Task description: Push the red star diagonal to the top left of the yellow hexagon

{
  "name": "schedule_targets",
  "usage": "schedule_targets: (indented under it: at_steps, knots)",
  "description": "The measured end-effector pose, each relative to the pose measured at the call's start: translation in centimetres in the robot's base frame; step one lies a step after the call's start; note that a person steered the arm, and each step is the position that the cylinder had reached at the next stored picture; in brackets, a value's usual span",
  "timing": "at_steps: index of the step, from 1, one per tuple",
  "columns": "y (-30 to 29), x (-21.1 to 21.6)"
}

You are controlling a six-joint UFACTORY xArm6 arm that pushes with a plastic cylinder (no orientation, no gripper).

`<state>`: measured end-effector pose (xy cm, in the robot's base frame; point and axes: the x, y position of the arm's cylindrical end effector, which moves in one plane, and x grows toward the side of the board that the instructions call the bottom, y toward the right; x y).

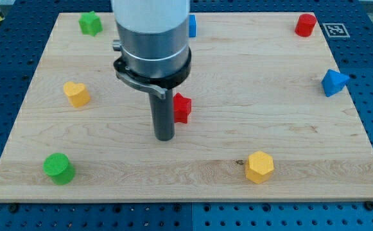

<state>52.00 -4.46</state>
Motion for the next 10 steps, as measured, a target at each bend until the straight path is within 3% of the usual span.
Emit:
schedule_targets:
  at_steps: [8,10]
  knots:
    - [-2.0,-3.2]
    - [2.2,-4.5]
